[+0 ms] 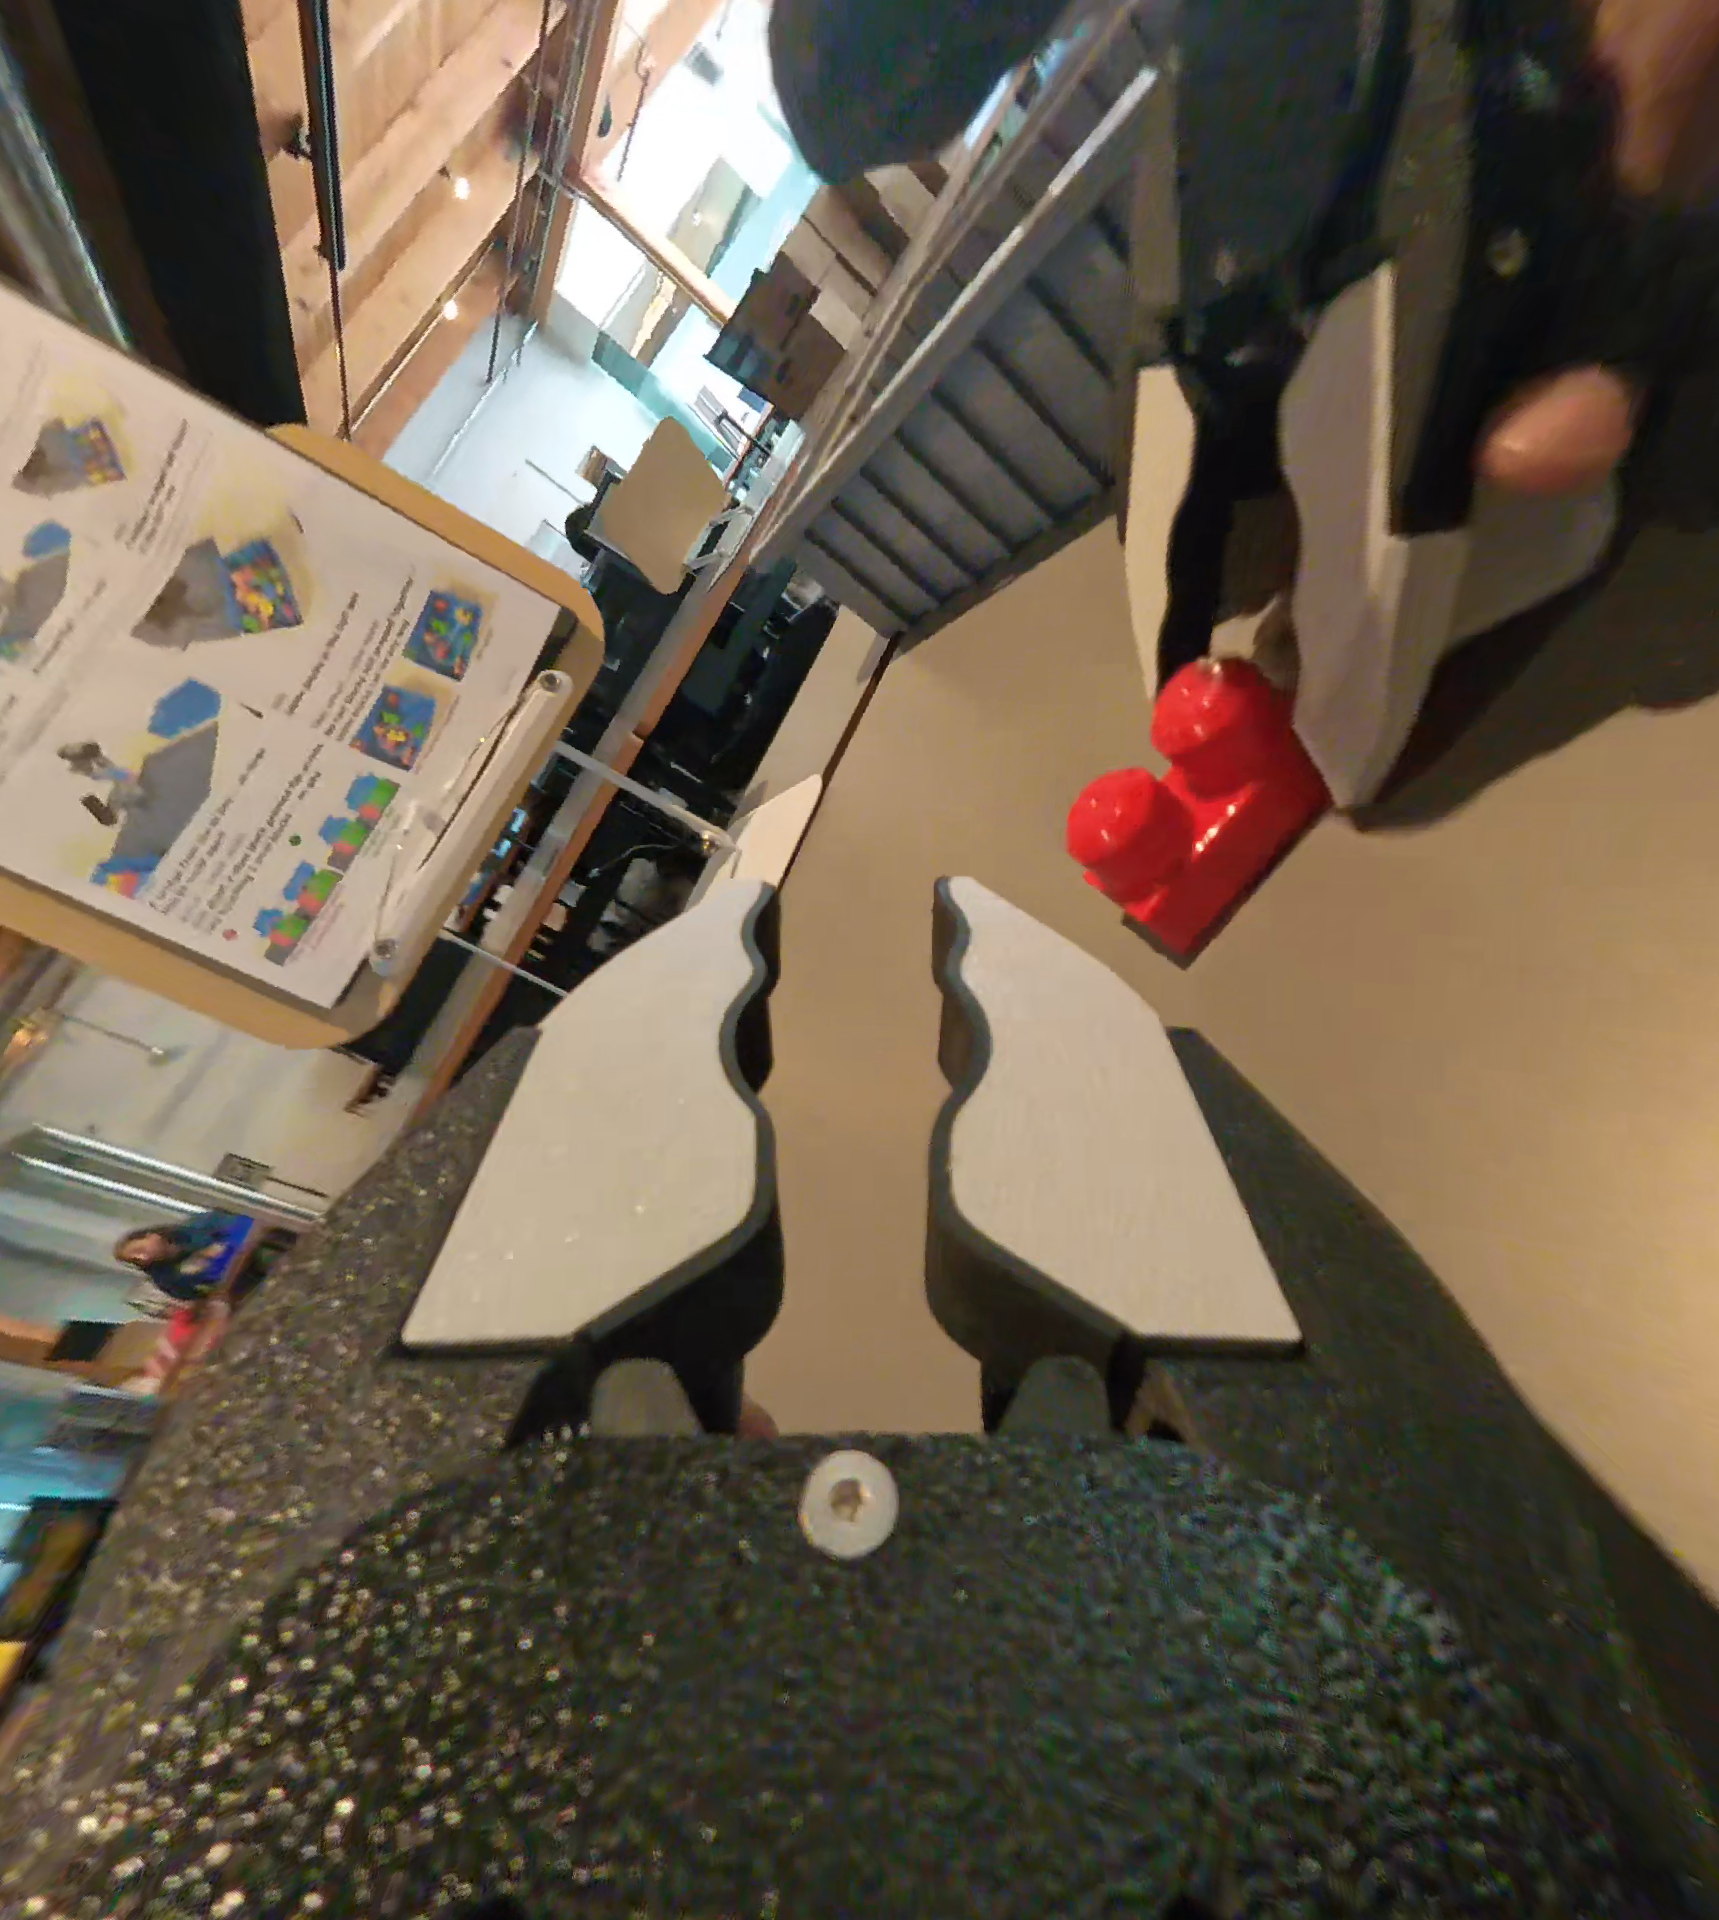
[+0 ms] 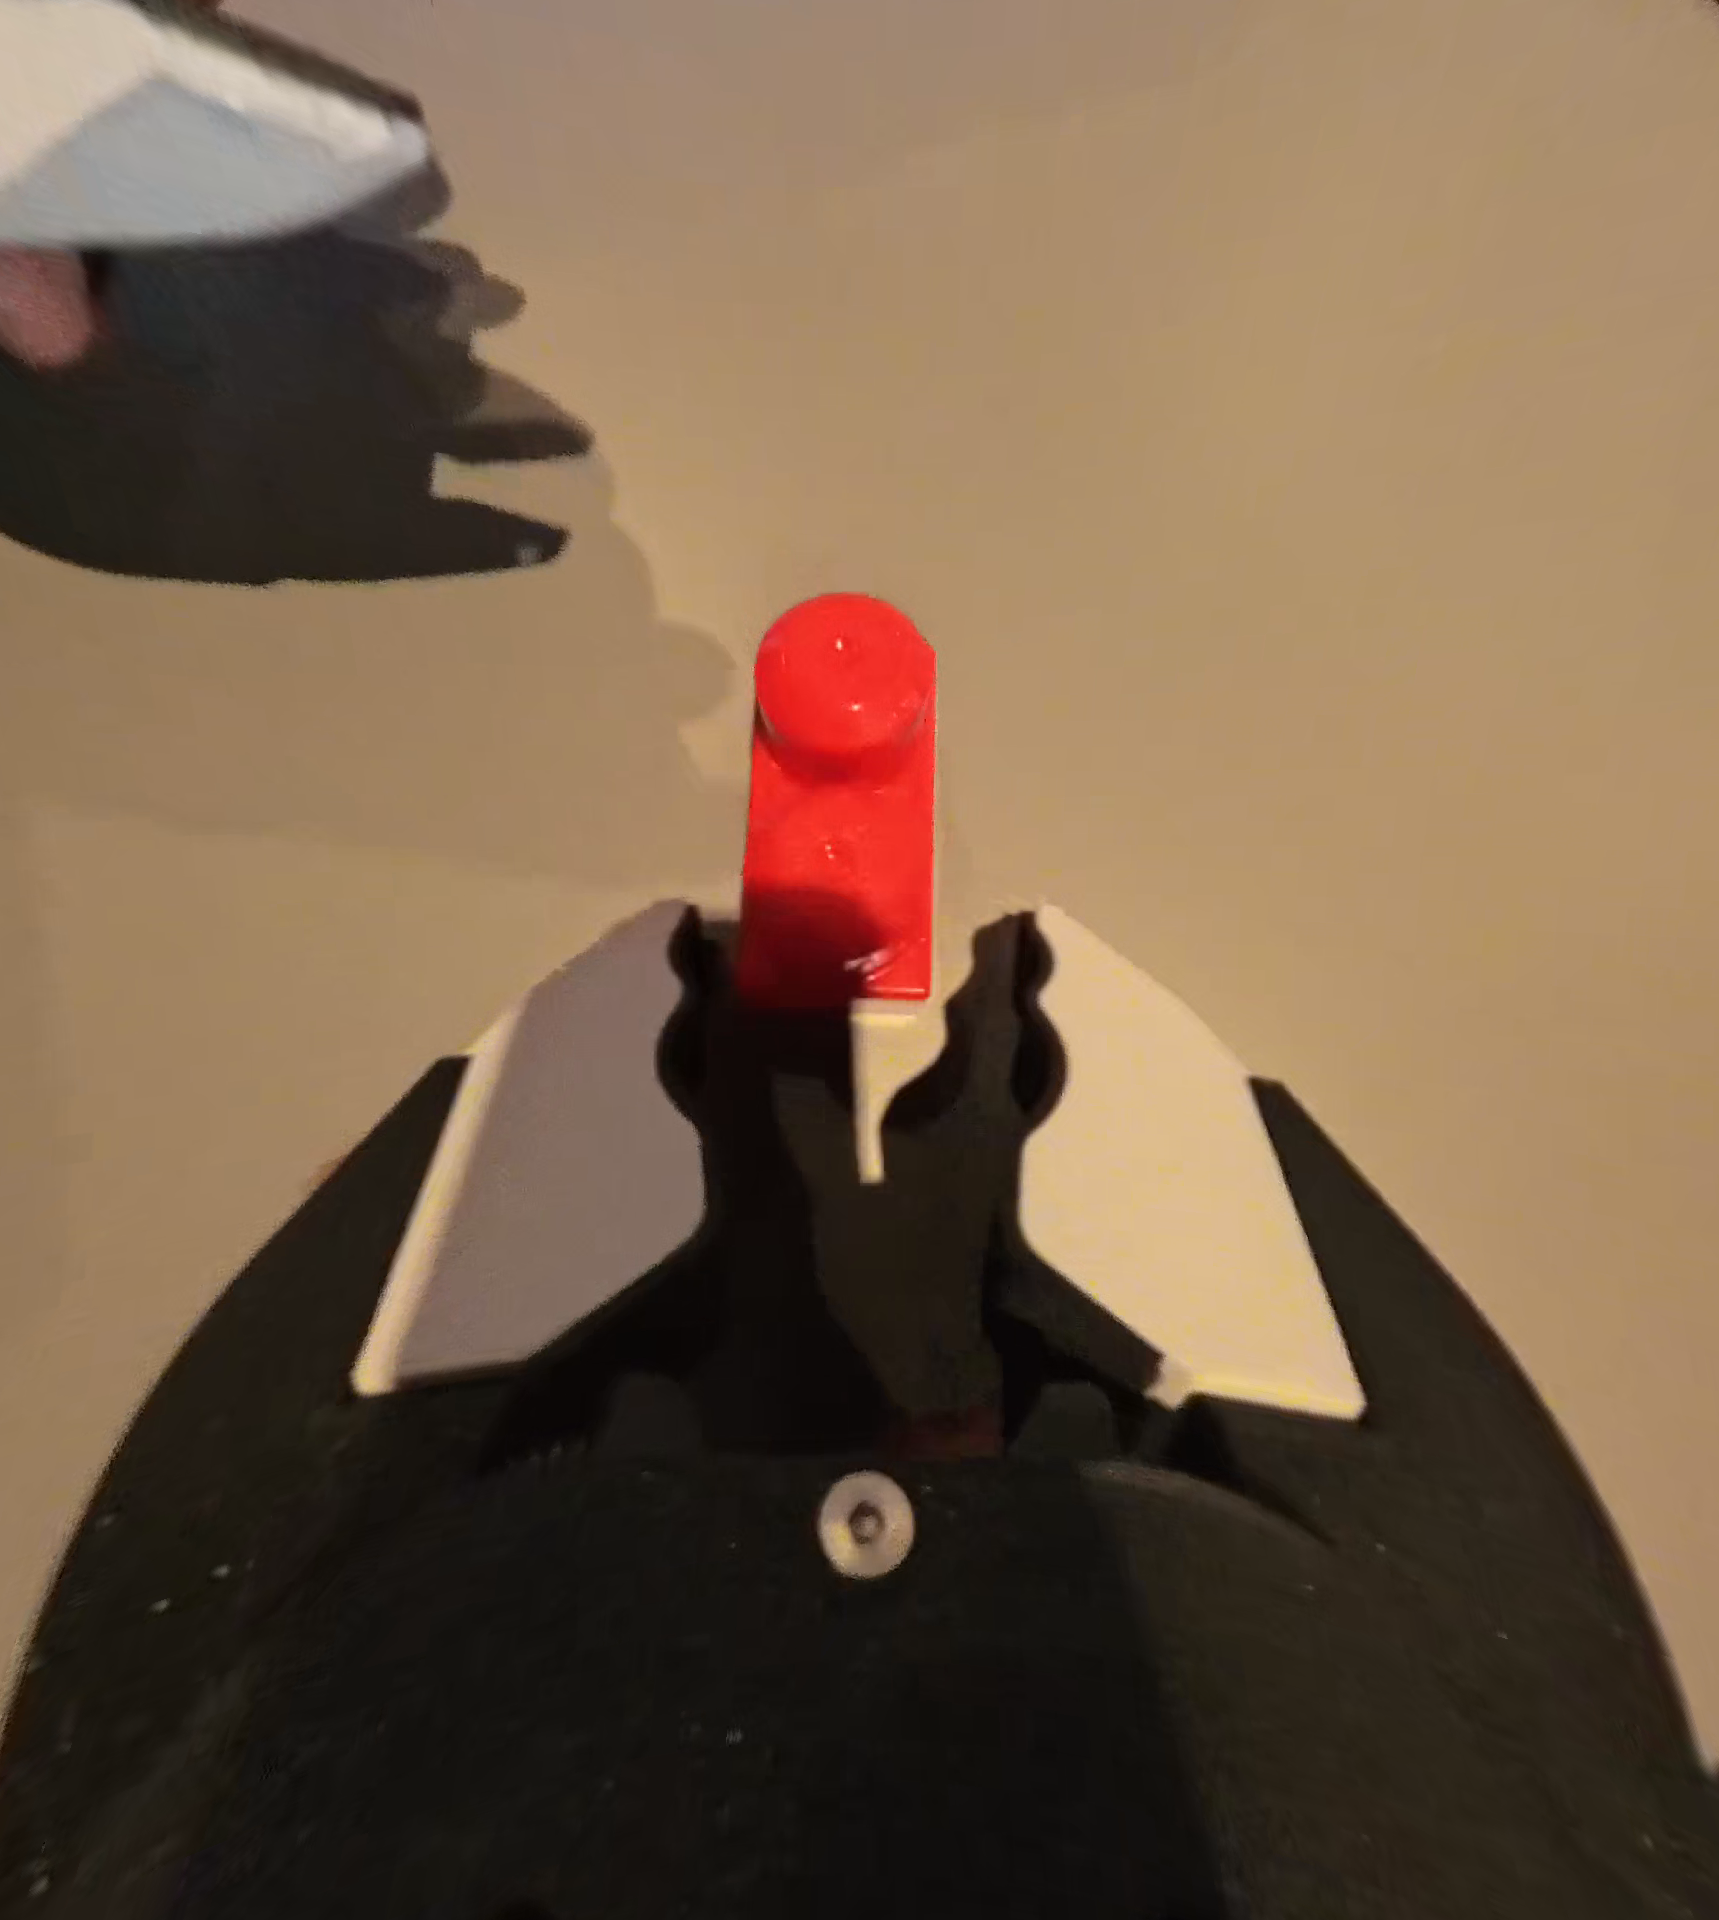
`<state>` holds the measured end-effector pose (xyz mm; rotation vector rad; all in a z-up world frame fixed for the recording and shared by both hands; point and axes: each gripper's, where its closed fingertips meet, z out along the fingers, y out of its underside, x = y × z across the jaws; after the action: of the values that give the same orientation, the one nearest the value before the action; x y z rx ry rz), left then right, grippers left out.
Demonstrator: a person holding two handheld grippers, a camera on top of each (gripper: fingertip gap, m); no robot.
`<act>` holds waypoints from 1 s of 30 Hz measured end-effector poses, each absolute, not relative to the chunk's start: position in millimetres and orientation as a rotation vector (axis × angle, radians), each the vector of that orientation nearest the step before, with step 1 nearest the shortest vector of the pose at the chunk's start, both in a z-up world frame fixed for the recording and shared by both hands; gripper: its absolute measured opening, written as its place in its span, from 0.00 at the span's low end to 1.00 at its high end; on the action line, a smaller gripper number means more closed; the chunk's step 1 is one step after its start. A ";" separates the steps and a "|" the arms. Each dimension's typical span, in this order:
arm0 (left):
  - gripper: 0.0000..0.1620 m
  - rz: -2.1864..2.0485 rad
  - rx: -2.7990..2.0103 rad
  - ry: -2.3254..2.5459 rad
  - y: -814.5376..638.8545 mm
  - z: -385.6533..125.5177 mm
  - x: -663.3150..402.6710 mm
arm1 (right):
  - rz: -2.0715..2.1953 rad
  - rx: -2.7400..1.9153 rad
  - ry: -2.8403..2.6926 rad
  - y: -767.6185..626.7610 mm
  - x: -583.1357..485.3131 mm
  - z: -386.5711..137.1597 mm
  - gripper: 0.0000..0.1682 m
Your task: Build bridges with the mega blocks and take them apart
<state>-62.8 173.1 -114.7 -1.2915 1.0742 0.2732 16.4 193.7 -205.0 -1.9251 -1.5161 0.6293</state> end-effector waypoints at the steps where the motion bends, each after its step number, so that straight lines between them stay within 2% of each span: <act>1: 0.18 0.226 -1.313 1.036 171.5 -110.0 -64.3 | 0.625 -1.912 -1.520 193.5 17.2 -204.2 0.40; 4: 0.22 0.034 -1.417 0.879 158.3 -90.3 -76.3 | 0.660 -1.859 -1.510 190.8 21.5 -197.1 0.49; 6: 0.24 -0.083 -1.521 0.745 143.4 -72.5 -99.2 | 0.705 -1.805 -1.470 189.8 24.4 -185.0 0.50; 10: 0.26 -0.105 -1.670 0.580 102.2 -21.8 -181.1 | 0.858 -1.626 -1.383 175.4 21.2 -139.0 0.47; 13: 0.25 0.169 -1.811 0.472 88.3 10.2 -277.1 | 0.997 -1.484 -1.390 144.4 2.4 -107.5 0.42; 15: 0.25 0.311 -1.901 0.428 88.8 19.2 -334.0 | 1.057 -1.438 -1.446 119.5 -18.4 -104.7 0.40; 18: 0.26 0.317 -2.072 0.451 103.3 2.4 -388.3 | 1.148 -1.433 -1.580 78.4 -52.7 -123.6 0.40; 23: 0.25 0.323 -2.343 0.748 141.5 -69.6 -451.7 | 1.148 -1.445 -1.810 33.0 -82.3 -167.8 0.37; 30: 0.31 0.477 -2.706 0.593 200.8 -146.1 -533.2 | 1.176 -1.497 -1.778 40.8 -101.9 -167.6 0.33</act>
<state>-533.2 200.8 -146.1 -2.7065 0.5933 0.4770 -101.9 40.8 -167.6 -1.4967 -1.7779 1.1760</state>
